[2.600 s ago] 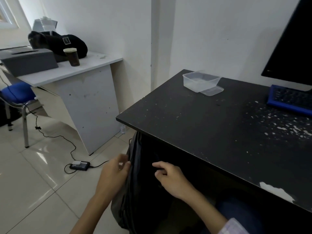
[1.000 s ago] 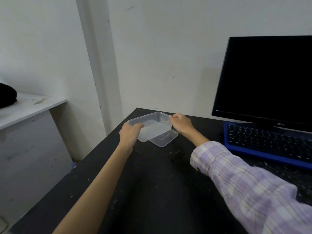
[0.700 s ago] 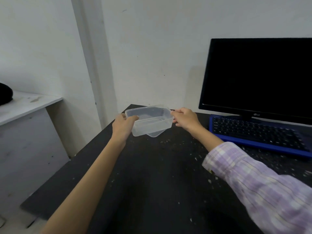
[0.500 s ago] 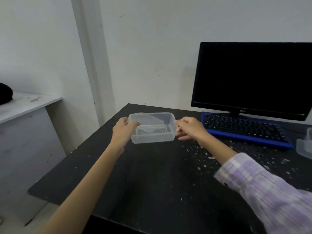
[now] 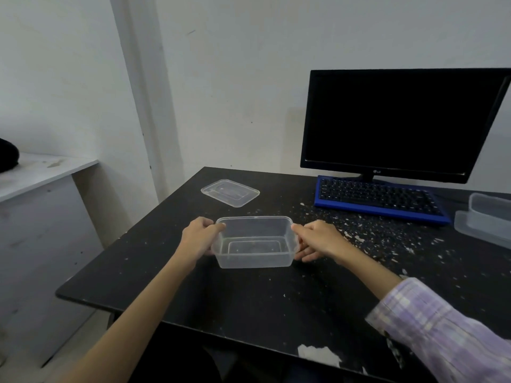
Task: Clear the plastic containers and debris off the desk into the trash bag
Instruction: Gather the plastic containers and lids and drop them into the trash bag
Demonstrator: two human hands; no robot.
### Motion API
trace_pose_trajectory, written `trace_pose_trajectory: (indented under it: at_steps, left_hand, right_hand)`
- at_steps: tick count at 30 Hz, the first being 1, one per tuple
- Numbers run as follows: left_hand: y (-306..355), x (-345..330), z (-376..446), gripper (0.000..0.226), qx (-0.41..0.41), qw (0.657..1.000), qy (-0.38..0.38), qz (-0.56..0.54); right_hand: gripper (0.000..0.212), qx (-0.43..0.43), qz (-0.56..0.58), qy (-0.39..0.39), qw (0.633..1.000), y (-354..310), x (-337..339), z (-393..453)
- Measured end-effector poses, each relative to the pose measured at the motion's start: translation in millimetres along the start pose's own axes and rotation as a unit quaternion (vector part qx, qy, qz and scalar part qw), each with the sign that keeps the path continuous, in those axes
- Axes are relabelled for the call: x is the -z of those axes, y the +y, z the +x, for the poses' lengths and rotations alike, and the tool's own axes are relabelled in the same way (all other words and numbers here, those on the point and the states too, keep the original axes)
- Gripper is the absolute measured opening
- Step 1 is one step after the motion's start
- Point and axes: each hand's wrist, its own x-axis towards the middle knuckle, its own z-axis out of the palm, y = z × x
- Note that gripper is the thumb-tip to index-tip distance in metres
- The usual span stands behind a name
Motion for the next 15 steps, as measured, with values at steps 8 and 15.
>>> trace_pose_trajectory:
  at_steps: [8,15]
  left_hand:
    - [6,13,44,0.024,-0.001,0.998,0.058,-0.017]
    - [19,8,112,0.012,-0.007,0.997,0.076,-0.008]
  right_hand:
    - [0.031,0.063,-0.142,0.091,0.984,-17,17,44]
    - [0.022,0.035,-0.093,0.051,0.994,-67,6,112]
